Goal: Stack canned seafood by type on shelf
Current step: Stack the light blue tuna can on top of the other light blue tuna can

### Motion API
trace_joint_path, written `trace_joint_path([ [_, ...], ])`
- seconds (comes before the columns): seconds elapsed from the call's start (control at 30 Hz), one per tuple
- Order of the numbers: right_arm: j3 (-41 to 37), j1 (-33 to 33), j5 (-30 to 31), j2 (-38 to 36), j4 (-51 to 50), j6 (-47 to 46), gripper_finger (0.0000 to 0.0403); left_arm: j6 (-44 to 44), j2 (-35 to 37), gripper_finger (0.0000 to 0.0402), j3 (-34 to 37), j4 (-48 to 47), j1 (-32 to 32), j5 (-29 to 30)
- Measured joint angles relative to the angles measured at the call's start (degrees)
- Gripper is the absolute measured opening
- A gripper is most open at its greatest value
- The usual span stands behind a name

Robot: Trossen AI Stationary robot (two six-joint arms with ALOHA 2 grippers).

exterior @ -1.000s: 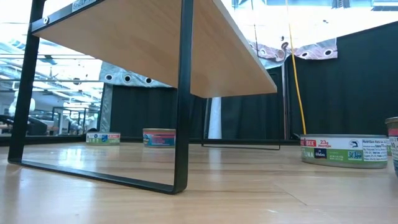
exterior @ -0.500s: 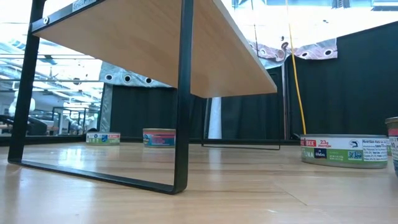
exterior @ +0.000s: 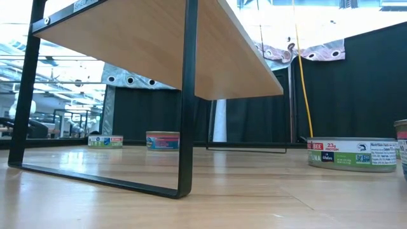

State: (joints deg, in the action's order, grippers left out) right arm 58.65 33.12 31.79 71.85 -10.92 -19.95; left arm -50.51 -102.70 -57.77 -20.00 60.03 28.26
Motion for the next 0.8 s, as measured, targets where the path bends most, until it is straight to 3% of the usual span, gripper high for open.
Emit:
trace_joint_path([
  [0.8, 0.0, 0.0, -0.2, 0.0, -0.2, 1.1, 0.0169, -4.8, 2.3, 0.0002, -1.1, -8.2, 1.4, 1.8],
])
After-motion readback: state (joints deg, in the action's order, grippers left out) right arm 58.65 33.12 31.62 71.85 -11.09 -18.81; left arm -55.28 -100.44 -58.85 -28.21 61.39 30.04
